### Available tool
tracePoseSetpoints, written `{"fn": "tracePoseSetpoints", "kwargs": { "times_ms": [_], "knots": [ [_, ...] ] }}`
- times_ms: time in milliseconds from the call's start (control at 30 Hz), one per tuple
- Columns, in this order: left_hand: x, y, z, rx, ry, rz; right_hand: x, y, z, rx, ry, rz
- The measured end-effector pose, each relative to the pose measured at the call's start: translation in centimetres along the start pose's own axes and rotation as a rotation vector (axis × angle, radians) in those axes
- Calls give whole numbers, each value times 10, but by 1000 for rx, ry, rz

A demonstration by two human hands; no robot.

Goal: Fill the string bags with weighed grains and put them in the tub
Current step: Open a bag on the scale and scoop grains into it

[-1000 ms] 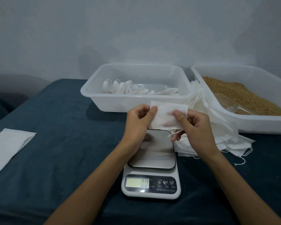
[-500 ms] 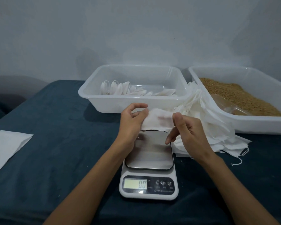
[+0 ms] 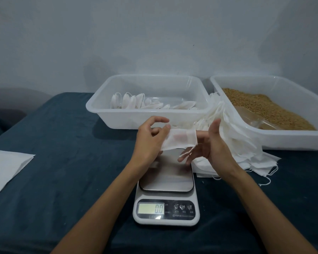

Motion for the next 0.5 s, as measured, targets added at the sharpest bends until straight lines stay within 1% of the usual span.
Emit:
{"fn": "tracePoseSetpoints", "kwargs": {
  "times_ms": [100,233,267,333,367,433,500],
  "knots": [
    [0,-1,1,37,10,19,0,-2,2,7,6,38],
    [2,-5,1,131,2,46,0,-5,3,90,15,-12],
    [4,-5,0,155,16,57,0,-5,2,101,22,-21],
    [11,-5,-2,178,127,131,0,-8,2,111,31,-21],
    [17,-4,-4,138,211,184,-2,-10,1,107,36,-23],
    [24,1,-11,-66,333,299,-8,-12,2,89,62,-42],
    [22,9,-17,-258,345,398,-16,-15,5,79,122,-60]
  ]
}}
Point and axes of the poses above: each hand's wrist, its own z-axis towards the middle knuckle, its own y-axis out of the palm, x = y × z, the point moved 1 cm from there along z, towards the middle knuckle, and after that the axes turned 12 degrees about -z, right-handed, at the moved point
